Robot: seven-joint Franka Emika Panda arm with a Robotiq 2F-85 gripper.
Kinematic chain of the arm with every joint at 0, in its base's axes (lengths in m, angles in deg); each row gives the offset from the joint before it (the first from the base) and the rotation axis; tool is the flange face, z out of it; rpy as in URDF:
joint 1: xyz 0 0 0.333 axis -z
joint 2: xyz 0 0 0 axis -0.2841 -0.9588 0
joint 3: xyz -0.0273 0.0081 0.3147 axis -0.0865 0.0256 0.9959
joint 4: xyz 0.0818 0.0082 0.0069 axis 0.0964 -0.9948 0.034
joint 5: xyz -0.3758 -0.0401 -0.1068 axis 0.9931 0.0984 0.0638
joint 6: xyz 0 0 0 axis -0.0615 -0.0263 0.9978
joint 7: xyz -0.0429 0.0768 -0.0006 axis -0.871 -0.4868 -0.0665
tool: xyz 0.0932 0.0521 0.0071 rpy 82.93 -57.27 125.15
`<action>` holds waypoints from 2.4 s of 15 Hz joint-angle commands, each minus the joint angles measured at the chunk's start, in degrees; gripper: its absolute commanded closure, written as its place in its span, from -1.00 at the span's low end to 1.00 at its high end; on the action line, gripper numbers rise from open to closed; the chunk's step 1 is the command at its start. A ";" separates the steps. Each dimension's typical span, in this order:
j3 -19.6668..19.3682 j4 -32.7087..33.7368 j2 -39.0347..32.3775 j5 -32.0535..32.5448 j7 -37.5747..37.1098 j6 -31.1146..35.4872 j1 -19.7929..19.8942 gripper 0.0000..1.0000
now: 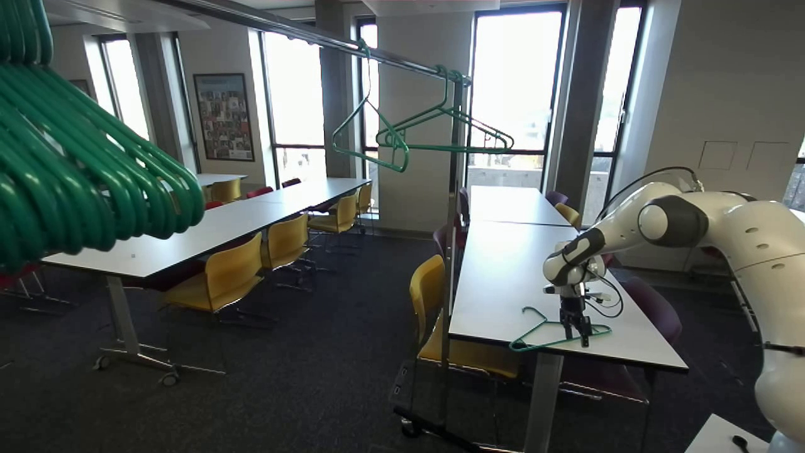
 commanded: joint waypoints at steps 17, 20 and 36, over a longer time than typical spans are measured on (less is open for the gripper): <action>-1.45 0.36 1.12 -7.21 -8.79 11.12 1.17 -1.00; -1.44 0.40 0.68 -7.17 -9.19 11.38 1.17 -1.00; -0.51 -5.83 3.80 -1.58 8.45 13.83 3.31 -1.00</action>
